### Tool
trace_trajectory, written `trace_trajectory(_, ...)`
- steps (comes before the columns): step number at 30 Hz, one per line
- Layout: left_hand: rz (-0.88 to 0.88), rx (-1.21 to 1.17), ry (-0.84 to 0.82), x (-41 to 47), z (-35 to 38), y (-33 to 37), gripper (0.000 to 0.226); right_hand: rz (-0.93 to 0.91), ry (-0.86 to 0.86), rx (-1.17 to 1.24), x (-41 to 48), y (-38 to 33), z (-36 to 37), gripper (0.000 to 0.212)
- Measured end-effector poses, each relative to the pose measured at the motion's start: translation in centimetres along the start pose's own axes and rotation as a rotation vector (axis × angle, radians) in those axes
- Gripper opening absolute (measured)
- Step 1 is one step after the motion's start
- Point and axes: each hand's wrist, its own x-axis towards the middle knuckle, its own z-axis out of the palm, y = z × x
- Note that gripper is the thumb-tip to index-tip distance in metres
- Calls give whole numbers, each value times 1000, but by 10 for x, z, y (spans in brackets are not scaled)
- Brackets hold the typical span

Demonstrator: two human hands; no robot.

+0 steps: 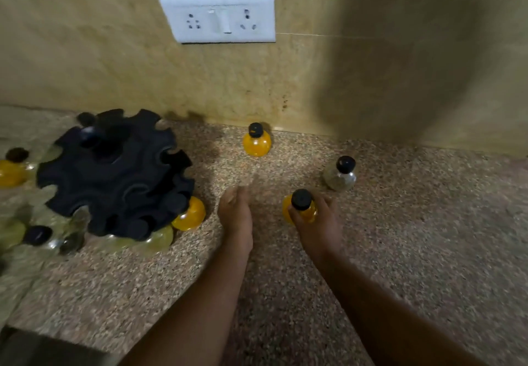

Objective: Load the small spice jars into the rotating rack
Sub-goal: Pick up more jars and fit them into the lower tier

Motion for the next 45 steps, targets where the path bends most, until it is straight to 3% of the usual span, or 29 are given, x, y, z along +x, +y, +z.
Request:
trace_trajectory(5,-219,-377,50,13,-54,17,65,-182,-189,-54,-9,-41,40,51)
trace_trajectory(8,-275,-637,1,13,-76,22,54,-246,-285,-87,-12,-62,60,55)
trace_trajectory(12,-314,-694,85,12,-102,21,34,-322,-395,-81,-18,-83,84,58)
trace_trajectory(18,-273,-639,72,19,-152,15,32,-423,-516,-88,-40,-106,121,59)
trace_trajectory(25,-314,-430,-108,29,-187,20,30,-458,-474,-164,-44,-125,145,56)
trace_trajectory(33,-338,-328,-192,24,-192,28,33,-456,-421,-244,-29,-139,150,58)
trace_trajectory(41,-320,-303,-208,31,-185,24,32,-373,-372,-221,-19,-140,152,64)
trace_trajectory(45,-225,-238,-115,23,-170,15,26,-377,-390,-171,-17,-132,151,63)
